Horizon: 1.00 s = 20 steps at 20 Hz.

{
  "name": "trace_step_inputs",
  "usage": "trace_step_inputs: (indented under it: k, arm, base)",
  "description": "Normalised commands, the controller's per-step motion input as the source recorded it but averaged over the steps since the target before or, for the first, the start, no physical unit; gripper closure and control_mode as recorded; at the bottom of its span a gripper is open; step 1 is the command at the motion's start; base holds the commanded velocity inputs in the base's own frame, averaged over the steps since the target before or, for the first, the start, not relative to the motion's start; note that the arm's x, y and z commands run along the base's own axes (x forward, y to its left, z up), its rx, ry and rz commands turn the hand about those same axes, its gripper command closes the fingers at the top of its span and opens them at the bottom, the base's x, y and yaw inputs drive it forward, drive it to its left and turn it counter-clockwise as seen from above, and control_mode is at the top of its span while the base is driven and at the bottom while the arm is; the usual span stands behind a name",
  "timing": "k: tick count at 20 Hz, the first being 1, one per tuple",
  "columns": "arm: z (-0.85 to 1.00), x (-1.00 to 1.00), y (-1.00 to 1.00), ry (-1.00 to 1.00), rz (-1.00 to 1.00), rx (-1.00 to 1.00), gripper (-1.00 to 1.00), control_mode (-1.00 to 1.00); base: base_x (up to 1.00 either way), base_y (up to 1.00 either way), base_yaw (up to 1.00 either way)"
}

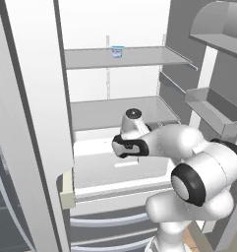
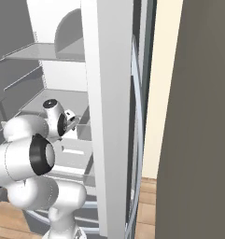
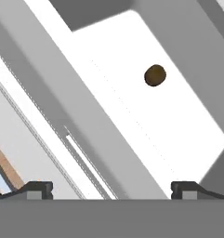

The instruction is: Fully open the fridge drawer.

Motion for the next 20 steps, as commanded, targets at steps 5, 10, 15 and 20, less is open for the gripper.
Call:
trace_step_inputs:
  k: [5, 10, 15, 20]
  arm:
    - [-0.36, -0.51, -0.08, 0.06, 0.06, -0.05, -1.0, -1.0]
    - [-0.43, -0.98, -0.26, 0.02, 0.04, -0.03, -1.0, -1.0]
    - [-0.47, -1.0, -0.36, 0.02, 0.03, -0.01, -1.0, -1.0]
    - [-0.42, -0.99, -0.37, 0.01, 0.02, 0.0, -1.0, -1.0]
  base:
    - [0.0, 0.0, 0.0]
    - [0.0, 0.0, 0.0]
    - [0.0, 0.0, 0.0]
    - [0.0, 0.0, 0.0]
